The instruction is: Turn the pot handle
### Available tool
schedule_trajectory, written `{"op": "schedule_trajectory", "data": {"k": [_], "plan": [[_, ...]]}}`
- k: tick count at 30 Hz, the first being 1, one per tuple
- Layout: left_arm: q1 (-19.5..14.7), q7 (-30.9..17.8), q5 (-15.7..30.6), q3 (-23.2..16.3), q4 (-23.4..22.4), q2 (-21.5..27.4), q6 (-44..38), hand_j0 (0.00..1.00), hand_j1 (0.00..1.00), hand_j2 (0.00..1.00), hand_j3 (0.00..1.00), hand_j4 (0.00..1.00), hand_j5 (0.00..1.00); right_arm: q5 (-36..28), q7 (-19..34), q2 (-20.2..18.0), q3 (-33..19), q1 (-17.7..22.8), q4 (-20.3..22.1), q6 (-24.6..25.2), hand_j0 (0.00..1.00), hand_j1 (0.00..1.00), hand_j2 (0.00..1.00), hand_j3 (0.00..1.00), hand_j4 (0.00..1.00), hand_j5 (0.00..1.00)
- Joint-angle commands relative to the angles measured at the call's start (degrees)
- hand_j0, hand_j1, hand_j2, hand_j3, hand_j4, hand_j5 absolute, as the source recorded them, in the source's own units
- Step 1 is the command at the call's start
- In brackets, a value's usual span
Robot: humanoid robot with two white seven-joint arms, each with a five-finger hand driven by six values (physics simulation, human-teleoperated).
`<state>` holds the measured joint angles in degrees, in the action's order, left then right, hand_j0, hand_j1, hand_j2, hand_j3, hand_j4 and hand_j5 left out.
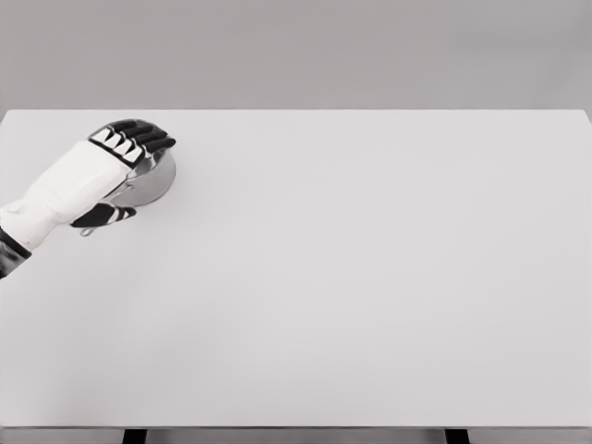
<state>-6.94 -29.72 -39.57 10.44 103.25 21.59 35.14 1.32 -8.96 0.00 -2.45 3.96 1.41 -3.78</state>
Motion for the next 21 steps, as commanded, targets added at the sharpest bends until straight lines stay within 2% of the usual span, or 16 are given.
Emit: {"op": "schedule_trajectory", "data": {"k": [1, 8, 15, 21], "plan": [[-0.09, 0.28, -1.47, -1.74, 0.02, 0.12, -0.14, 1.0, 1.0, 1.0, 1.0, 1.0, 1.0, 0.0, 0.0, 0.0, -0.01, 0.0, 0.0, 0.0, 1.0, 1.0, 1.0, 1.0, 1.0, 1.0], [-1.23, -0.07, -5.6, -4.02, 0.02, 0.82, -0.14, 1.0, 1.0, 1.0, 1.0, 1.0, 1.0, 0.0, 0.0, 0.0, -0.01, 0.0, 0.0, 0.0, 1.0, 1.0, 1.0, 1.0, 1.0, 1.0], [-2.9, 0.02, -15.18, -4.2, 0.02, 1.0, -0.14, 1.0, 1.0, 1.0, 1.0, 1.0, 1.0, 0.0, 0.0, 0.0, -0.01, 0.0, 0.0, 0.0, 1.0, 1.0, 1.0, 1.0, 1.0, 1.0], [-2.64, 0.11, -15.45, -9.03, 0.02, 2.93, -0.14, 1.0, 1.0, 1.0, 1.0, 1.0, 1.0, 0.0, 0.0, 0.0, -0.01, 0.0, 0.0, 0.0, 1.0, 1.0, 1.0, 1.0, 1.0, 1.0]]}}
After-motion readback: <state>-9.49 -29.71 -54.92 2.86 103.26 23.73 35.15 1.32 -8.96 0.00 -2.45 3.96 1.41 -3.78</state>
